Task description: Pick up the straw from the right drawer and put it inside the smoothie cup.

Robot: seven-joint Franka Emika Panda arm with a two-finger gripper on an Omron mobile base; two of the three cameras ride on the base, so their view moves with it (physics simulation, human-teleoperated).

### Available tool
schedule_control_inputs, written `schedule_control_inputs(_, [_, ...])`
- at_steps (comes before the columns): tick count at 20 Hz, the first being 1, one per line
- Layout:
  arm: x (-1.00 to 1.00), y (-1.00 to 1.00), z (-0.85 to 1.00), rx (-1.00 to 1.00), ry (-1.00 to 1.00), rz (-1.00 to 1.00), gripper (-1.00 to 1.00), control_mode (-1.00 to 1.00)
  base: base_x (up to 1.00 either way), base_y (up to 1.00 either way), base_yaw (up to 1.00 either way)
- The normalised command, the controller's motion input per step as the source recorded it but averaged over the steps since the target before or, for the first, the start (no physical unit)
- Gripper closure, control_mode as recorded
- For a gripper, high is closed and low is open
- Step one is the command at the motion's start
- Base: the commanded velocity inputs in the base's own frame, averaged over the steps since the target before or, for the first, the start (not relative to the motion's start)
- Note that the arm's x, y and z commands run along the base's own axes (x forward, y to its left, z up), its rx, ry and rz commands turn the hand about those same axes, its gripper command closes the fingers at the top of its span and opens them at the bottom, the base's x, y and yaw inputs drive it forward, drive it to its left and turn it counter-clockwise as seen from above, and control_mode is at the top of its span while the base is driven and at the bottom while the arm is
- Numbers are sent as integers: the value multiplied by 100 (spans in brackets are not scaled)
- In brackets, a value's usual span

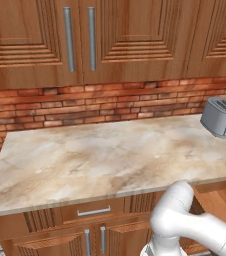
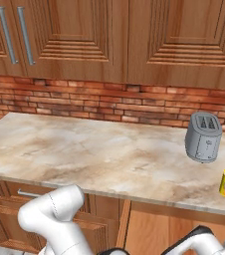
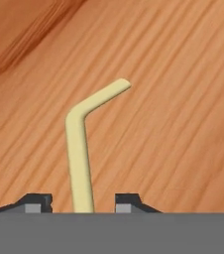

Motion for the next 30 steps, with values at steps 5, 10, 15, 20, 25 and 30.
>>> schedule_control_inputs(5, [0,3,-18,-1,5,0,100,-100,0,0,0])
schedule_control_inputs(10, [-5,0,0,0,2,0,100,-100,0,0,0])
schedule_control_inputs(15, [-43,-1,57,0,-3,0,100,-100,0,0,0])
schedule_control_inputs(20, [-36,6,99,0,-14,-4,100,-100,0,0,0])
schedule_control_inputs(25, [-13,25,91,0,-14,-5,100,-100,0,0,0])
schedule_control_inputs(30, [0,32,55,11,-20,0,100,-100,0,0,0])
